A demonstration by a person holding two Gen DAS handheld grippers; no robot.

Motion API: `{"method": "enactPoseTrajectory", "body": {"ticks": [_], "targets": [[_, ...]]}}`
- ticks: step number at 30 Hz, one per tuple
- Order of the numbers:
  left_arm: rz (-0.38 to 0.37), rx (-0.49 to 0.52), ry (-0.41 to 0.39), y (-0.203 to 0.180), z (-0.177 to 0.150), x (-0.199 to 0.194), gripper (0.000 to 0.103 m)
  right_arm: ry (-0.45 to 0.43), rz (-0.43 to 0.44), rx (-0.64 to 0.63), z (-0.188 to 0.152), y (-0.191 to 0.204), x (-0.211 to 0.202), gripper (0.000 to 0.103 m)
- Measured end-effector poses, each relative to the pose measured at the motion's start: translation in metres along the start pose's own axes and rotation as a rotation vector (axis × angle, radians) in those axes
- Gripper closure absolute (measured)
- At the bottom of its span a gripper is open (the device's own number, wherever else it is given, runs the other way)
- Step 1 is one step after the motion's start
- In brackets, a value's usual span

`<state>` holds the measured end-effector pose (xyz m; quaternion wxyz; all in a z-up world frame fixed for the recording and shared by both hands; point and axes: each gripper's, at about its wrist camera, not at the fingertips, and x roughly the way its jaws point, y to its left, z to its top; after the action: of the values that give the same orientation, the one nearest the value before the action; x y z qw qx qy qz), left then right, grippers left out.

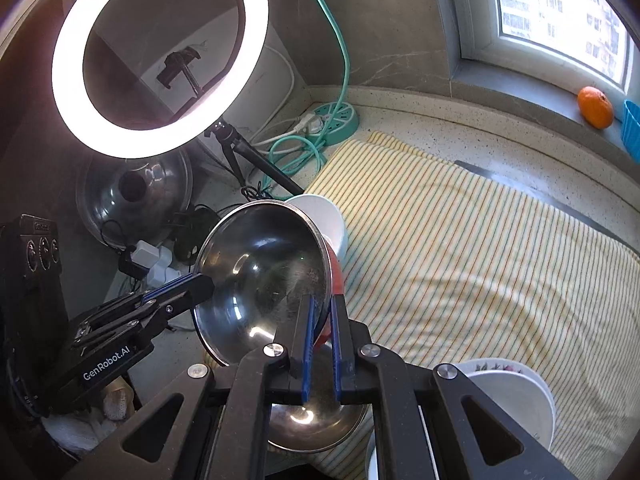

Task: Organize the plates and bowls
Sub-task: 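Lift the red bowl and carry it over the large steel bowl, then lower the red bowl into the large steel bowl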

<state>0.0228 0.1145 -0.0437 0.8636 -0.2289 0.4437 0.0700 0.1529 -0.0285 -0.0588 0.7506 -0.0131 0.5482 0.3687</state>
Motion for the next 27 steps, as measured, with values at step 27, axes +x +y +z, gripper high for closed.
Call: {"method": "enactPoseTrajectory", "body": {"ticks": [27], "targets": [[0.003,0.048,0.174,0.019,-0.057,0.027,0.095,0.103,-0.092,0.052,-0.077,0.000,0.046,0.095]]}}
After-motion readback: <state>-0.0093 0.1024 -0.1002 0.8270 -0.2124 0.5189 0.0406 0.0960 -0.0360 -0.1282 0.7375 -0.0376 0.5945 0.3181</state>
